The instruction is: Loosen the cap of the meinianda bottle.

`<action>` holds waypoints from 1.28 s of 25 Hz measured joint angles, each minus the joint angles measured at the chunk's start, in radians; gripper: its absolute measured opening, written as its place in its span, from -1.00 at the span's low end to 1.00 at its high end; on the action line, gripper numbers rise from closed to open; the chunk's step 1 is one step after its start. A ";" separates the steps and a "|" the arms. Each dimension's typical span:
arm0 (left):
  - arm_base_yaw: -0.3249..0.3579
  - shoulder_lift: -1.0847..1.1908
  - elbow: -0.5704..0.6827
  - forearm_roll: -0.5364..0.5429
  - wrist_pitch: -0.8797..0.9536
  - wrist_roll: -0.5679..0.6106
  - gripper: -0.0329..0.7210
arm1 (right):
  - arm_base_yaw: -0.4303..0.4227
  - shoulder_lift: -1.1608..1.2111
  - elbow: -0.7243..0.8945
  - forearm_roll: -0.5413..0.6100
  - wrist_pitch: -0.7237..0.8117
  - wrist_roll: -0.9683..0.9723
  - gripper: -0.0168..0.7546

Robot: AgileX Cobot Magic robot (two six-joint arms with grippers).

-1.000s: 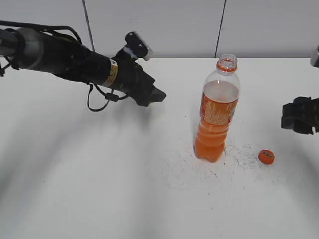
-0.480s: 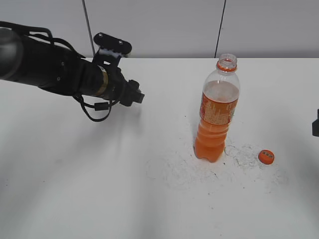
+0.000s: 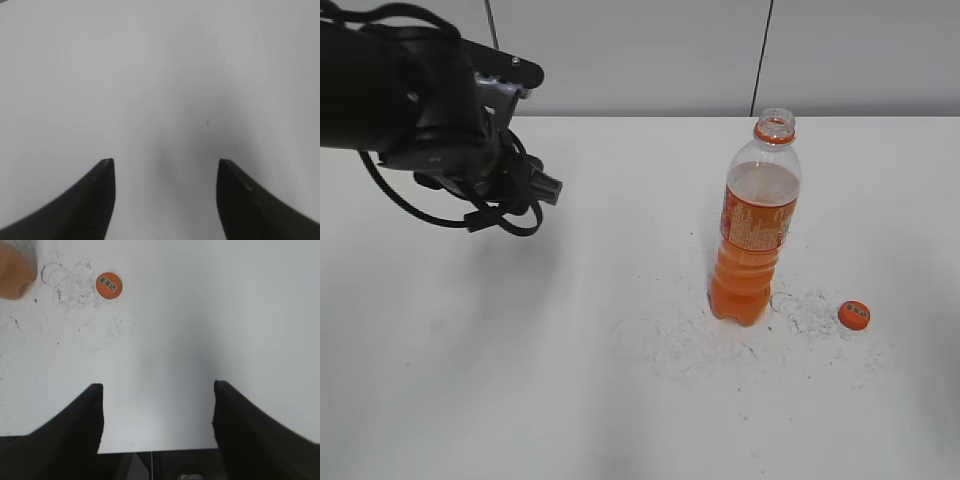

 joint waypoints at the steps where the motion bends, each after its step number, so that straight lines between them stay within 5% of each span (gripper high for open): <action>1: -0.008 -0.016 0.000 -0.044 0.038 0.063 0.40 | 0.000 -0.016 0.000 0.002 0.024 -0.010 0.35; 6: -0.016 -0.120 0.001 -0.282 0.199 0.331 0.31 | 0.000 -0.147 0.000 0.045 0.121 -0.099 0.35; 13: -0.018 -0.352 0.032 -0.425 0.253 0.495 0.29 | 0.000 -0.272 0.000 0.178 0.226 -0.265 0.35; 23: -0.018 -0.888 0.330 -0.544 0.263 0.656 0.29 | 0.000 -0.531 0.002 0.249 0.315 -0.337 0.35; 32: -0.018 -1.426 0.526 -0.787 0.388 0.941 0.29 | 0.000 -0.826 0.130 0.251 0.321 -0.374 0.35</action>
